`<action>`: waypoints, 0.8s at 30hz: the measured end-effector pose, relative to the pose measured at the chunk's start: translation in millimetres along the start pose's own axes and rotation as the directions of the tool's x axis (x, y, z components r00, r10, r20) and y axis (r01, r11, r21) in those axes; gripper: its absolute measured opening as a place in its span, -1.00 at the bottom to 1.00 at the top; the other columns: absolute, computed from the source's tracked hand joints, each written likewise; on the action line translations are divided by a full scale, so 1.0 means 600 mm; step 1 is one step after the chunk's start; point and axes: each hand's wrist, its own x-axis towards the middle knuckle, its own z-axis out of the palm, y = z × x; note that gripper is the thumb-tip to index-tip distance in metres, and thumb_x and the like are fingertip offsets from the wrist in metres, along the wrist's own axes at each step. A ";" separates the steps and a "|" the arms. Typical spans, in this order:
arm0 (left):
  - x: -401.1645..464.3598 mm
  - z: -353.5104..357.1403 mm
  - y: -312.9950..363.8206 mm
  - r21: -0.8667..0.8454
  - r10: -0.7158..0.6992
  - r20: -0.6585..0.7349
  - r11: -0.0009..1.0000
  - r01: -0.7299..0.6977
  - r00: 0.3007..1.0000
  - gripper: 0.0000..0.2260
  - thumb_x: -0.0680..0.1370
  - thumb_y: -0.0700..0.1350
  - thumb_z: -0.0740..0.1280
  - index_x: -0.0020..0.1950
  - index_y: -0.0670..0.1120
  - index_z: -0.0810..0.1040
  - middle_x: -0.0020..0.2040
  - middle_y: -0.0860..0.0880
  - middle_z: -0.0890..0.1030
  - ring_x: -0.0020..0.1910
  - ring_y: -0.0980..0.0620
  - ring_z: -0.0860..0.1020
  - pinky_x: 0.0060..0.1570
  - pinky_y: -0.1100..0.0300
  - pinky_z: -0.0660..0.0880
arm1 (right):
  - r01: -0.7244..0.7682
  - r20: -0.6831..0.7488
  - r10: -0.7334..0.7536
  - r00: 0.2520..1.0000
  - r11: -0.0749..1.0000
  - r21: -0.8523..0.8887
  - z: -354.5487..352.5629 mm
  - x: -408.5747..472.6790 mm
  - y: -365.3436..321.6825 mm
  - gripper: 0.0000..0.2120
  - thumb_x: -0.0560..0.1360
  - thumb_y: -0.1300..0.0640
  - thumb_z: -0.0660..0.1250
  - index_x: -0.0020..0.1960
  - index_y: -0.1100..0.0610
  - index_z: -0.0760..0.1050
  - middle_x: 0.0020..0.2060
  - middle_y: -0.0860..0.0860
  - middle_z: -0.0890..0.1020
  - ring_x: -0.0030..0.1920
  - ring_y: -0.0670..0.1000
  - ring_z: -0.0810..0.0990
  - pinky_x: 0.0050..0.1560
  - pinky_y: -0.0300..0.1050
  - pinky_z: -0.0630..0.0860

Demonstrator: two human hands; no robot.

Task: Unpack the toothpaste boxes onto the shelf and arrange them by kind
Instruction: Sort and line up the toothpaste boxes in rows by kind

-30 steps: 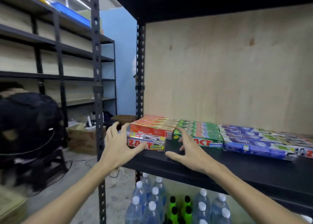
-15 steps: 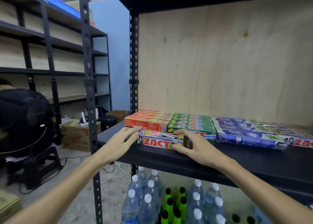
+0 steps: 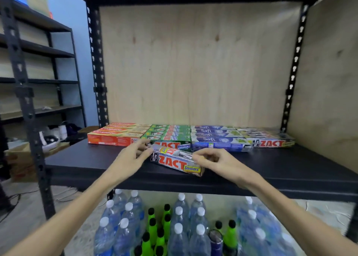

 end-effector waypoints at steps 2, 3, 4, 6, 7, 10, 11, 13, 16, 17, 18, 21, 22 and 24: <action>-0.013 0.008 0.004 -0.028 -0.050 -0.141 0.999 0.047 0.989 -0.60 0.57 0.08 0.39 0.37 0.04 0.43 0.16 0.03 0.53 -0.01 0.17 0.57 -0.05 0.27 0.51 | 0.003 0.014 -0.004 1.000 0.998 0.066 0.000 -0.001 -0.008 -0.63 0.54 -0.25 0.29 0.12 -0.02 0.68 -0.26 -0.28 0.65 -0.24 -0.21 0.48 -0.09 -0.40 0.39; -0.022 0.012 0.009 -0.037 -0.057 -0.210 0.998 0.050 0.976 -0.62 0.53 0.07 0.44 0.29 0.03 0.45 0.12 0.02 0.53 -0.03 0.15 0.56 -0.05 0.24 0.52 | 0.015 0.012 -0.015 1.000 0.997 0.078 0.000 -0.001 -0.010 -0.66 0.58 -0.19 0.27 0.14 -0.02 0.67 -0.25 -0.29 0.65 -0.27 -0.23 0.46 -0.12 -0.42 0.38; -0.034 0.019 0.014 -0.048 -0.052 -0.267 0.998 0.041 0.962 -0.63 0.50 0.08 0.48 0.22 0.03 0.45 0.08 0.03 0.53 -0.03 0.14 0.55 -0.04 0.21 0.52 | 0.025 0.013 -0.026 1.000 0.996 0.084 0.000 -0.001 -0.010 -0.72 0.60 -0.12 0.28 0.17 -0.03 0.66 -0.19 -0.25 0.67 -0.28 -0.26 0.47 -0.12 -0.43 0.40; -0.059 0.035 0.031 -0.090 -0.047 -0.287 0.996 0.022 0.957 -0.63 0.44 0.11 0.52 0.11 0.05 0.46 0.03 0.08 0.56 0.00 0.16 0.54 -0.02 0.25 0.47 | 0.031 0.017 -0.032 0.999 0.995 0.099 0.000 0.000 -0.009 -0.78 0.62 -0.01 0.30 0.23 -0.08 0.62 -0.08 -0.11 0.72 -0.20 -0.24 0.54 -0.02 -0.36 0.47; -0.073 0.045 0.042 -0.121 -0.048 -0.258 0.993 0.017 0.965 -0.63 0.42 0.14 0.53 0.09 0.06 0.47 0.03 0.11 0.58 0.02 0.19 0.55 0.00 0.27 0.46 | 0.028 0.020 -0.030 0.999 0.994 0.108 0.000 0.001 -0.007 -0.77 0.63 0.03 0.30 0.25 -0.10 0.60 -0.05 -0.07 0.73 -0.14 -0.17 0.58 0.06 -0.29 0.51; -0.111 0.074 0.066 -0.165 -0.029 -0.197 0.986 -0.004 0.980 -0.50 0.39 0.37 0.40 0.18 0.11 0.51 0.12 0.21 0.60 0.16 0.27 0.54 0.22 0.20 0.47 | 0.043 0.088 -0.050 0.995 0.996 0.082 0.002 0.003 -0.001 -0.70 0.65 0.09 0.27 0.36 -0.09 0.51 0.05 -0.06 0.72 0.06 0.06 0.65 0.30 -0.09 0.51; -0.119 0.080 0.071 -0.131 -0.020 -0.191 0.991 -0.005 0.981 -0.41 0.38 0.47 0.32 0.26 0.13 0.50 0.18 0.25 0.58 0.23 0.26 0.51 0.30 0.14 0.45 | 0.049 0.113 -0.057 0.992 0.996 0.072 0.002 0.003 0.000 -0.68 0.66 0.09 0.27 0.40 -0.07 0.47 0.08 -0.07 0.72 0.10 0.05 0.65 0.33 -0.06 0.50; -0.129 0.086 0.082 -0.033 -0.014 -0.186 0.999 0.008 0.983 -0.26 0.35 0.58 0.19 0.39 0.18 0.44 0.28 0.28 0.50 0.34 0.27 0.40 0.42 0.02 0.36 | 0.047 0.146 -0.058 0.988 0.996 0.076 0.003 0.002 -0.002 -0.62 0.64 0.08 0.29 0.45 -0.05 0.41 0.10 -0.07 0.71 0.14 -0.03 0.66 0.35 -0.07 0.46; -0.140 0.081 0.106 -0.003 -0.007 -0.093 1.000 0.007 0.996 -0.25 0.25 0.60 0.14 0.38 0.33 0.27 0.28 0.35 0.36 0.20 0.68 0.10 0.57 0.04 0.01 | 0.063 0.176 -0.075 0.982 0.995 0.072 0.007 0.000 -0.008 -0.53 0.61 0.08 0.34 0.49 -0.03 0.34 0.11 -0.09 0.71 0.19 -0.07 0.64 0.35 -0.13 0.42; -0.141 0.080 0.110 0.006 0.008 -0.067 1.000 -0.008 0.998 -0.20 0.21 0.63 0.15 0.39 0.35 0.22 0.30 0.37 0.36 0.21 0.72 0.05 0.58 0.06 -0.09 | 0.073 0.183 -0.083 0.980 0.995 0.063 0.009 0.000 -0.010 -0.49 0.60 0.08 0.37 0.50 -0.02 0.32 0.10 -0.09 0.71 0.20 -0.06 0.64 0.34 -0.14 0.42; -0.142 0.080 0.113 0.021 0.025 -0.056 0.999 -0.024 0.998 -0.14 0.18 0.65 0.19 0.41 0.34 0.20 0.31 0.39 0.38 0.26 0.69 0.07 0.58 0.06 -0.14 | 0.081 0.186 -0.090 0.978 0.995 0.056 0.011 0.001 -0.012 -0.46 0.58 0.08 0.40 0.51 -0.03 0.31 0.08 -0.08 0.72 0.20 -0.04 0.64 0.34 -0.16 0.43; -0.145 0.085 0.103 -0.037 0.010 -0.119 0.999 -0.015 0.993 -0.24 0.22 0.50 0.41 0.31 0.24 0.27 0.16 0.46 0.41 0.19 0.74 0.06 0.57 0.02 0.01 | 0.097 0.183 -0.101 0.978 0.995 0.033 0.014 0.003 -0.014 -0.37 0.52 0.05 0.47 0.52 -0.05 0.29 0.01 -0.04 0.74 0.18 0.07 0.64 0.33 -0.18 0.45; -0.146 0.085 0.101 -0.070 -0.015 -0.142 0.998 0.005 0.990 -0.31 0.25 0.41 0.47 0.26 0.22 0.29 0.12 0.45 0.41 0.20 0.69 0.10 0.53 -0.01 0.14 | 0.093 0.178 -0.097 0.979 0.995 0.031 0.014 0.003 -0.015 -0.36 0.51 0.05 0.48 0.51 -0.06 0.30 -0.01 -0.03 0.74 0.15 0.07 0.65 0.30 -0.23 0.46; -0.143 0.081 0.090 -0.087 -0.043 -0.136 0.996 0.031 0.990 -0.36 0.25 0.37 0.48 0.20 0.23 0.29 0.10 0.41 0.45 0.33 0.38 0.23 0.37 -0.01 0.34 | 0.097 0.129 -0.103 0.986 0.994 0.050 0.014 0.006 -0.009 -0.40 0.49 0.04 0.50 0.46 -0.07 0.36 -0.05 -0.03 0.74 -0.03 0.07 0.64 0.16 -0.28 0.48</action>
